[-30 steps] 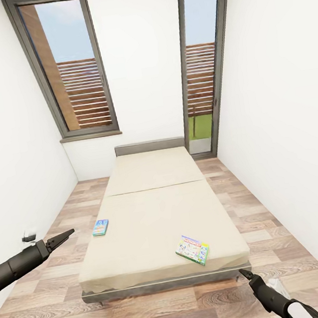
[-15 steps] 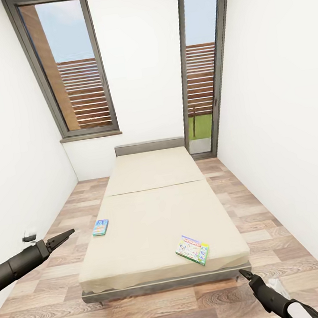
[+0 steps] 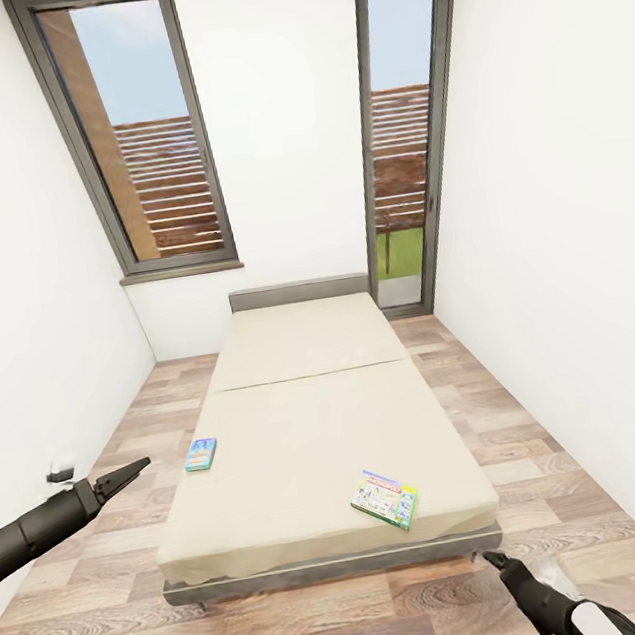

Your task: Put all the toys in the child's room - the three board games (two on the bed and one on the table), the two jigsaw puzzles on the table, and the tennis ball on the table - inside the toy box on the table in the child's room.

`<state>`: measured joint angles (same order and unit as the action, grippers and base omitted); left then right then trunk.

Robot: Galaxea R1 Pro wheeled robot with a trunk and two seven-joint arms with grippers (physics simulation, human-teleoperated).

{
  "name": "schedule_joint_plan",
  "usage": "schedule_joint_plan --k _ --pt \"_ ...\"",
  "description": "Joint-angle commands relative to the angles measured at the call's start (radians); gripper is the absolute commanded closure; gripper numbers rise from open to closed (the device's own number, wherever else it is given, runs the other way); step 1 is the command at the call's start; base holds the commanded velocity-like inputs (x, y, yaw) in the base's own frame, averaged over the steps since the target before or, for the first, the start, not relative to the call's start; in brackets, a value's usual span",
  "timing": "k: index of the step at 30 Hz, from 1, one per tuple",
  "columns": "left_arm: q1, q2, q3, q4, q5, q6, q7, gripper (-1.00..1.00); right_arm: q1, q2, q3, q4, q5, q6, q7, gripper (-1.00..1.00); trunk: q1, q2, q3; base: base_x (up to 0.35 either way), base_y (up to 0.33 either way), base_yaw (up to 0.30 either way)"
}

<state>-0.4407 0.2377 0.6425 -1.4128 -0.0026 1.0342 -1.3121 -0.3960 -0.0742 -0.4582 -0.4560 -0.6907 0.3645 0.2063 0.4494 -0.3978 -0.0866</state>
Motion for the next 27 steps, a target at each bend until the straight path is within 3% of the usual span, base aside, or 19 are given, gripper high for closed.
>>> schedule_joint_plan --k 1,5,8,27 --pt "-0.001 0.000 0.001 0.000 0.000 0.010 -0.004 -1.00 -0.005 0.003 -0.006 0.000 -0.004 0.007 -0.017 -1.00 0.001 -0.002 -0.002 0.000 0.000 0.000" --pt "-0.001 0.000 0.001 0.001 0.000 0.010 -0.004 -1.00 -0.065 0.037 -0.006 0.020 0.000 0.004 -0.098 -1.00 0.001 -0.002 -0.002 0.000 0.000 0.000" --pt "-0.001 0.000 0.004 0.001 0.000 0.010 -0.004 -1.00 -0.092 0.049 -0.005 0.057 0.004 -0.012 -0.120 -1.00 0.001 -0.002 -0.002 0.000 0.000 0.000" --pt "-0.001 -0.001 0.000 0.001 -0.001 0.010 -0.003 -1.00 -0.110 0.042 -0.005 0.097 0.002 -0.044 -0.124 -1.00 0.001 -0.002 -0.002 0.000 0.000 0.000"
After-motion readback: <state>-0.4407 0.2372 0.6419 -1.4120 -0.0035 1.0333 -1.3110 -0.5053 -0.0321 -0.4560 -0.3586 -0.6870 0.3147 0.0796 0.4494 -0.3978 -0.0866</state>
